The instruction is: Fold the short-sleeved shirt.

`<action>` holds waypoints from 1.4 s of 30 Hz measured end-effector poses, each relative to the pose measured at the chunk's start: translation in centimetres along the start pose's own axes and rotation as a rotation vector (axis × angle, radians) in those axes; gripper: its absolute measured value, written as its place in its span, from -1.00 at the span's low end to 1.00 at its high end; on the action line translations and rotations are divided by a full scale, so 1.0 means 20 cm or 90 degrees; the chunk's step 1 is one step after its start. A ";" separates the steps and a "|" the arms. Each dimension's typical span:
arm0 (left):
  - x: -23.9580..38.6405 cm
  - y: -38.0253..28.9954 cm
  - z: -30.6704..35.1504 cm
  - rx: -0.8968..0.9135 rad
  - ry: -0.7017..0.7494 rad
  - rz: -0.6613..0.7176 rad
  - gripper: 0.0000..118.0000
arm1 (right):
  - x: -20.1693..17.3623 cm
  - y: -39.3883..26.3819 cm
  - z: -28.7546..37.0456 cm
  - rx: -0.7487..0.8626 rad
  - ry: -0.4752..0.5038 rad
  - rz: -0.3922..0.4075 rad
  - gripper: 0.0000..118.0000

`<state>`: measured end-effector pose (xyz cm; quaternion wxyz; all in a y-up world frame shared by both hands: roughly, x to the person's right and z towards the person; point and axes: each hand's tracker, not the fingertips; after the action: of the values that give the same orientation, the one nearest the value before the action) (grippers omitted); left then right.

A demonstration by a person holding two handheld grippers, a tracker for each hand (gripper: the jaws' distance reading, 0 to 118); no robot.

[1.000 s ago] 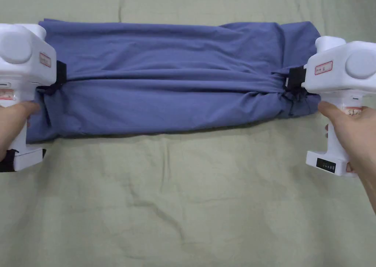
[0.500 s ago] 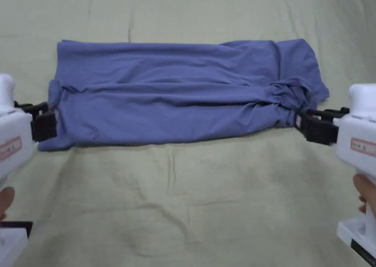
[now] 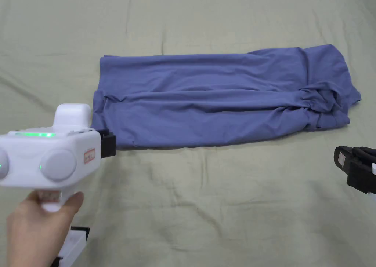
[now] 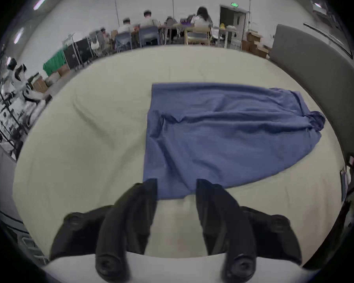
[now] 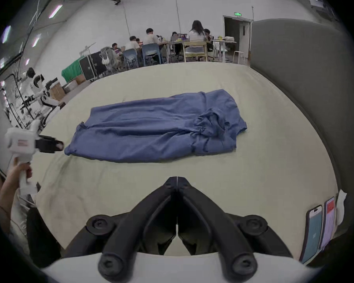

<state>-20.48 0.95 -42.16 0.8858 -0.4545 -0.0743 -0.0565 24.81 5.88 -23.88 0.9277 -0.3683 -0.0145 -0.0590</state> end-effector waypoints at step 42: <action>-0.14 0.24 0.12 0.005 -0.083 -0.019 -1.00 | 0.39 0.30 -0.46 -0.094 0.030 0.016 -0.75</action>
<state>-22.58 5.72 -45.13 0.8798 -0.4528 -0.1387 -0.0401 33.07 3.04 -34.15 0.8988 -0.4343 0.0162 -0.0570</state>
